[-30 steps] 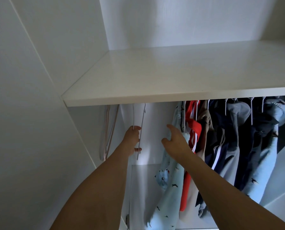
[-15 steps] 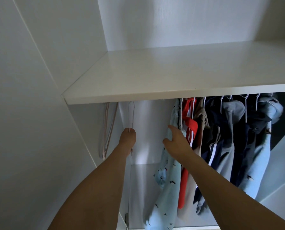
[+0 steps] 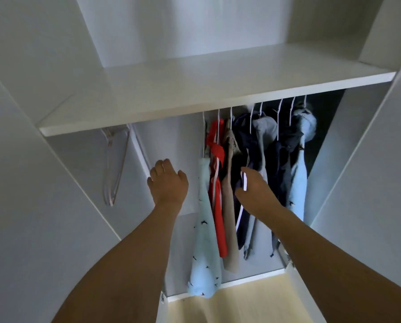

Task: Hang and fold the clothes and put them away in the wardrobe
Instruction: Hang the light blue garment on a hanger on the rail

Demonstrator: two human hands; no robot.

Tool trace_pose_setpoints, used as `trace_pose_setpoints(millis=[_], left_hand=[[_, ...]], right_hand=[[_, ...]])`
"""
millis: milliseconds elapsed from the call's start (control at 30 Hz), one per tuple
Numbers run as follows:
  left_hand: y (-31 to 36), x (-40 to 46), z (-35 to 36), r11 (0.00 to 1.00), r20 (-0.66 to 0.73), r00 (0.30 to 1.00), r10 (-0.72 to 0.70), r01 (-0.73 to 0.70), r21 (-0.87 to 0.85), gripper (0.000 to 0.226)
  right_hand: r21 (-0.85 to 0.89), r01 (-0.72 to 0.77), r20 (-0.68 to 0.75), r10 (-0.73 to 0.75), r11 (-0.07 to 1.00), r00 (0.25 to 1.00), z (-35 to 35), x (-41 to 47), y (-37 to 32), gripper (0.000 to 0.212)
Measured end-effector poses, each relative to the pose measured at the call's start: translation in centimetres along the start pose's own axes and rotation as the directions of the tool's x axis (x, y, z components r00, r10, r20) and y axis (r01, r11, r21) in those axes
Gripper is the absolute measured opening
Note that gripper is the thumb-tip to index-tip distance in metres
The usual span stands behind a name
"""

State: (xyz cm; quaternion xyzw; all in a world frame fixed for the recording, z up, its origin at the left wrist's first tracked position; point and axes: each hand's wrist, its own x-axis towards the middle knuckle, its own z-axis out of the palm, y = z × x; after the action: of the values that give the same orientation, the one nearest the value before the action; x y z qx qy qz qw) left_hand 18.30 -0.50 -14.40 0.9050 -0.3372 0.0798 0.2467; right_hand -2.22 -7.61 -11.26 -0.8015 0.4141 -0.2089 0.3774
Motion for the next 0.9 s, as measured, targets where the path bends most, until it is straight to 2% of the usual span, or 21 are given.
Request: trace_pose_setpoints(millis=[67,167,233,367,567,633,767,900], left_hand=[[2.8,-2.9,0.6,0.986,0.005,0.986,0.167,-0.167,-0.021,0.051],[7.3,-7.5,1.9,0.911,0.005,0.912,0.410,-0.409,-0.056,0.047],[9.6,-10.2,3.1,0.849,0.074,0.846,0.528,-0.525,-0.058,0.046],[14.6,-14.9,6.3,0.688,0.172,0.667,0.725,-0.714,-0.130,0.047],[21.5,-25.0,7.3,0.502,0.246,0.442,0.863,-0.807,-0.311,0.041],[22.7,-28.5,6.8,0.456,0.243,0.391,0.888,-0.818,-0.350,0.042],[24.2,-35.6,5.4,0.396,0.223,0.333,0.916,-0.832,-0.388,0.041],[24.8,-46.3,3.5,0.324,0.244,0.242,0.939,-0.859,-0.397,0.036]], right_hand=[[-0.059,-0.054,-0.009,0.054,0.997,0.999,-2.2,-2.8,2.0,0.045],[-0.100,-0.145,-0.059,0.140,0.984,0.988,-5.0,-6.9,5.3,0.061],[-0.107,-0.226,-0.093,0.217,0.968,0.972,-6.4,-9.5,7.4,0.064],[-0.129,-0.403,-0.226,0.368,0.906,0.902,-9.6,-15.6,11.6,0.063],[-0.112,-0.610,-0.380,0.533,0.785,0.756,-13.9,-27.1,16.4,0.063],[-0.094,-0.632,-0.411,0.549,0.769,0.728,-14.7,-30.9,17.0,0.063],[-0.104,-0.653,-0.441,0.554,0.750,0.706,-15.7,-38.7,18.6,0.062],[-0.103,-0.697,-0.459,0.588,0.709,0.666,-16.7,-49.9,21.1,0.061]])
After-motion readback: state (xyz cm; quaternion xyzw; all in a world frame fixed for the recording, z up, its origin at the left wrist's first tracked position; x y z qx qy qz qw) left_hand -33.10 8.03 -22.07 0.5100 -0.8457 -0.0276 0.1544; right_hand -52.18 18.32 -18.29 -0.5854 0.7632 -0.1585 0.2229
